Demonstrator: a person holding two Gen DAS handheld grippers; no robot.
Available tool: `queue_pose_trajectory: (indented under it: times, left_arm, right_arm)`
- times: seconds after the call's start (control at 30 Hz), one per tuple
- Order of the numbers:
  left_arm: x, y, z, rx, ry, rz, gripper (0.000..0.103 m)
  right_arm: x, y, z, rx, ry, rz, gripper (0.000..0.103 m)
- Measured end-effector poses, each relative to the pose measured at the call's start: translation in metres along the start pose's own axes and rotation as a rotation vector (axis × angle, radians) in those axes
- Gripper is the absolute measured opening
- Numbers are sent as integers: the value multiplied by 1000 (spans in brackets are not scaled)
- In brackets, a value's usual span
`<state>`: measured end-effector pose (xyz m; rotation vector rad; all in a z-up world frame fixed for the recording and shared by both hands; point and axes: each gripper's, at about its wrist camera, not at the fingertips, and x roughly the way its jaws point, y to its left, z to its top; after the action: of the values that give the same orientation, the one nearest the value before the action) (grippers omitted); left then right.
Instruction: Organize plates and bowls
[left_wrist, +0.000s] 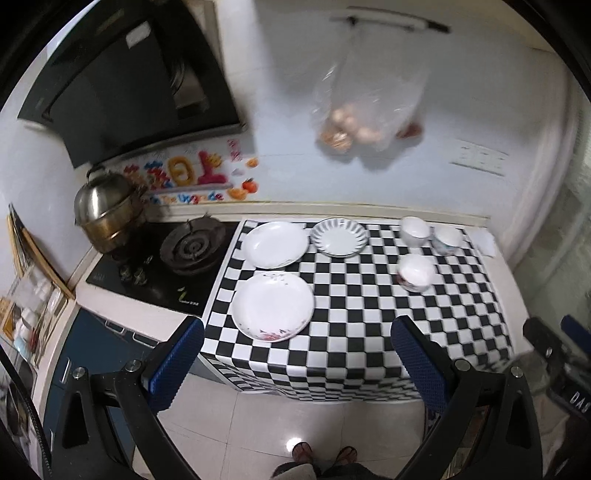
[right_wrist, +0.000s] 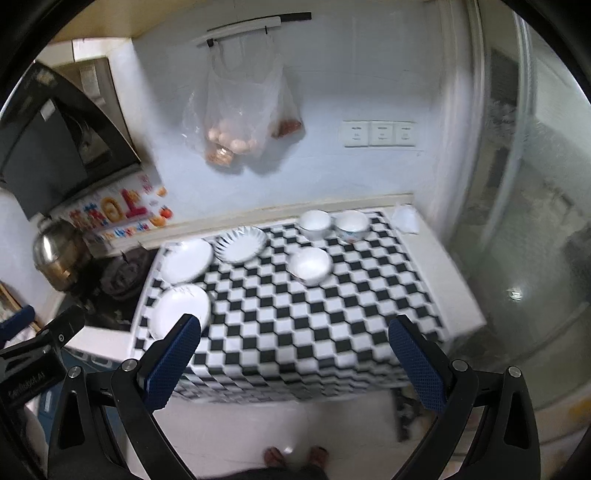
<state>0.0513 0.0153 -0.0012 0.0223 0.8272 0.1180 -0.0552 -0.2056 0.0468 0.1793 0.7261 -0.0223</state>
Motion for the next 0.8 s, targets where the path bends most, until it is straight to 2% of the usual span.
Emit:
queue_pose_trajectory:
  times: [0.13, 0.33, 0.43, 0.53, 0.67, 0.73, 0.8]
  left_arm:
    - [57, 24, 2, -58, 57, 67, 103]
    - [167, 75, -2, -125, 260, 65, 103]
    - [224, 97, -7, -125, 344, 72, 103]
    - [281, 120, -11, -131, 426, 52, 103]
    - [355, 148, -16, -142, 550, -20, 102]
    - [386, 158, -19, -150, 599, -61, 99]
    - [414, 164, -20, -139, 628, -108, 87]
  right_arm:
    - [74, 12, 0, -57, 94, 89, 103]
    - [207, 50, -15, -86, 326, 192, 103]
    - [264, 73, -26, -83, 399, 216, 103]
    - [322, 95, -30, -62, 468, 235, 102]
    - [401, 124, -32, -16, 576, 238, 101]
    - [434, 136, -34, -3, 627, 240, 99]
    - [471, 149, -37, 7, 680, 236, 97]
